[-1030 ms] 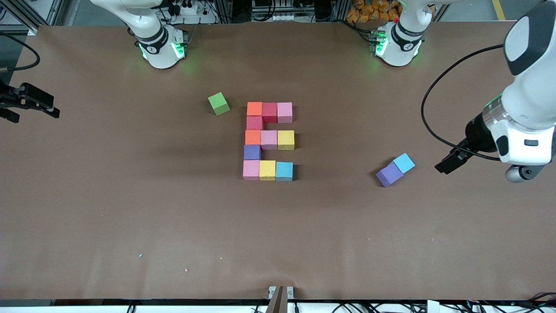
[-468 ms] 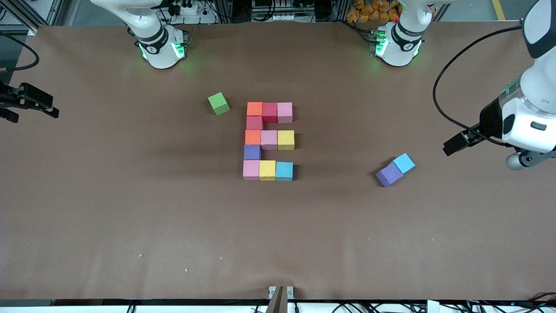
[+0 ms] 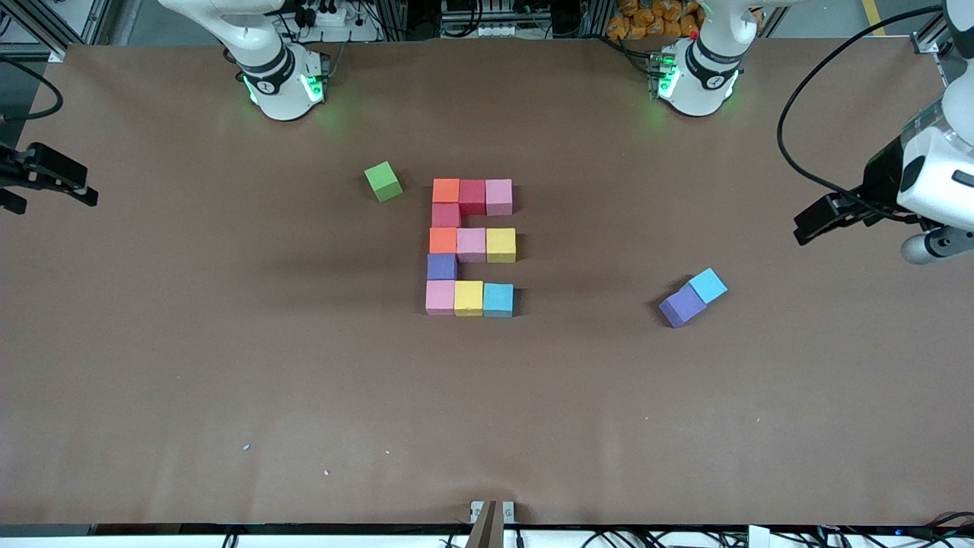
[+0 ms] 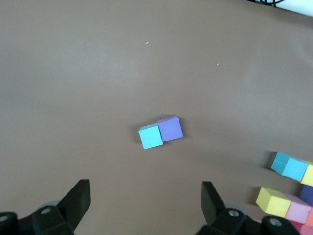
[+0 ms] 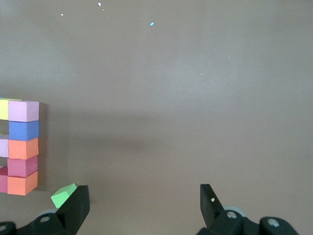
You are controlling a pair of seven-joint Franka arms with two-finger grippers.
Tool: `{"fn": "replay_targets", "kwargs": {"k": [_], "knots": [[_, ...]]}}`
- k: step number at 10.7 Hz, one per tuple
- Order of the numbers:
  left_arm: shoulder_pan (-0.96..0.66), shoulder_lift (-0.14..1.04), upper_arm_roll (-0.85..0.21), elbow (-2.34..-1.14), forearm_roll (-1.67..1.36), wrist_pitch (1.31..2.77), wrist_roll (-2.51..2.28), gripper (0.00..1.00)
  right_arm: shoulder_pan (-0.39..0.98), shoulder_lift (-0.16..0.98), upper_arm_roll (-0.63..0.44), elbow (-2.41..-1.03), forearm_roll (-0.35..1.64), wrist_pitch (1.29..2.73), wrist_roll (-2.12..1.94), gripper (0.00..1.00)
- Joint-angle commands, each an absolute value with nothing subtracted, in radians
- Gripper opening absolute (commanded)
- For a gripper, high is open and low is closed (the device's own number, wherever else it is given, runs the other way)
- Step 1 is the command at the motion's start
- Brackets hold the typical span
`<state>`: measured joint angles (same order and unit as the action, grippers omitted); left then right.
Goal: Arrange 11 blocks into digit 3
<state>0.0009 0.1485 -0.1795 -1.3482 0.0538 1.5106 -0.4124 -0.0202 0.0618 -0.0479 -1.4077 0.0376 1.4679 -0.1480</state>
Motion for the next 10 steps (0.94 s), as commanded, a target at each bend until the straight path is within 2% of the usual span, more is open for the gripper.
{"fn": "replay_targets", "kwargs": {"k": [1,4,10], "knots": [[-0.003,0.052,-0.158,-1.449,0.061,1.513,-0.35,1.0,-0.035,0.057,-0.038,-1.4,0.04,1.46,-0.144,1.0],[-0.005,0.002,-0.152,-1.519,0.048,1.514,-0.338,1.0,-0.032,0.052,-0.037,-1.411,0.04,1.457,-0.144,1.0],[-0.005,-0.026,-0.135,-1.516,0.005,1.496,-0.236,1.0,-0.032,0.037,-0.037,-1.466,0.04,1.468,-0.144,1.0]]}}
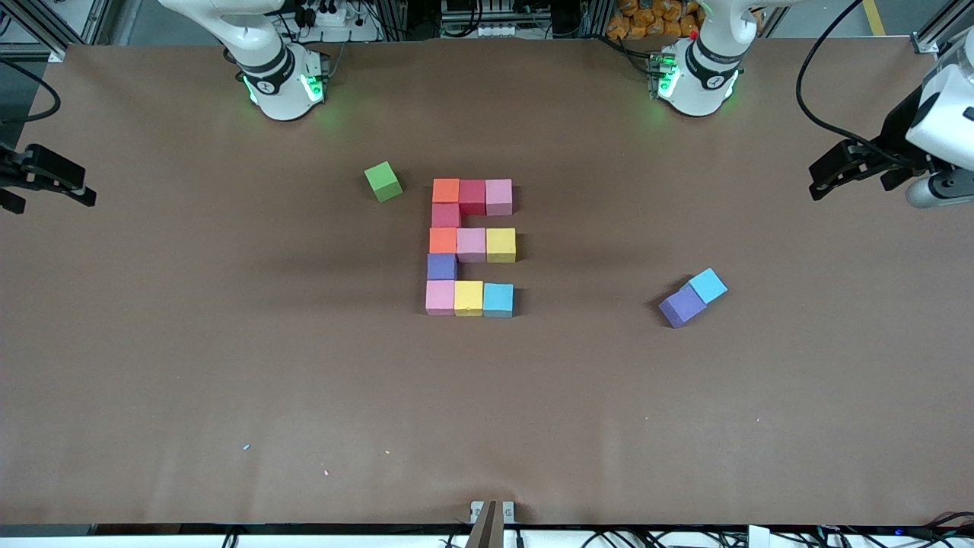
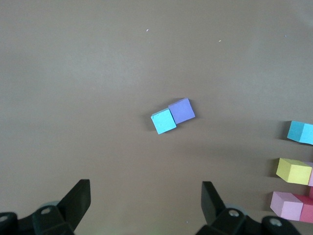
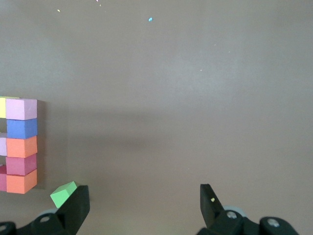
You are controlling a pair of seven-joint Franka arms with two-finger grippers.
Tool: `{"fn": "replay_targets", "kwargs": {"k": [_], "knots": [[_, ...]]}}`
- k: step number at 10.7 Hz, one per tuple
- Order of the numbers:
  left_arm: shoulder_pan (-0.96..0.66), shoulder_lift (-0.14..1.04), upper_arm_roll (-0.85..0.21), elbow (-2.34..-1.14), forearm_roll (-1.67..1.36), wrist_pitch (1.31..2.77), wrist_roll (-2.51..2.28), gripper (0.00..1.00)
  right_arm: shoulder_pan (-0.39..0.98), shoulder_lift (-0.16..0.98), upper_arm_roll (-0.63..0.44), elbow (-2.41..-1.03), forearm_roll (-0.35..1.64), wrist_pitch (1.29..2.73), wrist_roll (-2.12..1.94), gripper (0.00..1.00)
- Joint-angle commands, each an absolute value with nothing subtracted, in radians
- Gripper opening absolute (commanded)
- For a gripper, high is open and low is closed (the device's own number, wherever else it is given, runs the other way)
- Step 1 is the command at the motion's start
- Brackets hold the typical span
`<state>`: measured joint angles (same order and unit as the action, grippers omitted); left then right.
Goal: Arrange 11 blocks into digit 3
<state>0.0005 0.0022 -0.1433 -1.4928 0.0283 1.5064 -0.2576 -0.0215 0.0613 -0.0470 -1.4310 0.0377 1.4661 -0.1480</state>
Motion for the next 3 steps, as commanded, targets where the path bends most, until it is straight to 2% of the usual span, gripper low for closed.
{"fn": "replay_targets", "kwargs": {"k": [1,3], "knots": [[-0.005,-0.028,-0.135,-1.514,0.003,1.494,-0.236,1.0,-0.031,0.037,-0.035,-1.466,0.04,1.468,-0.144,1.0],[-0.009,-0.026,-0.137,-1.514,0.002,1.494,-0.247,1.0,-0.031,0.037,-0.035,-1.466,0.04,1.474,-0.144,1.0]]}}
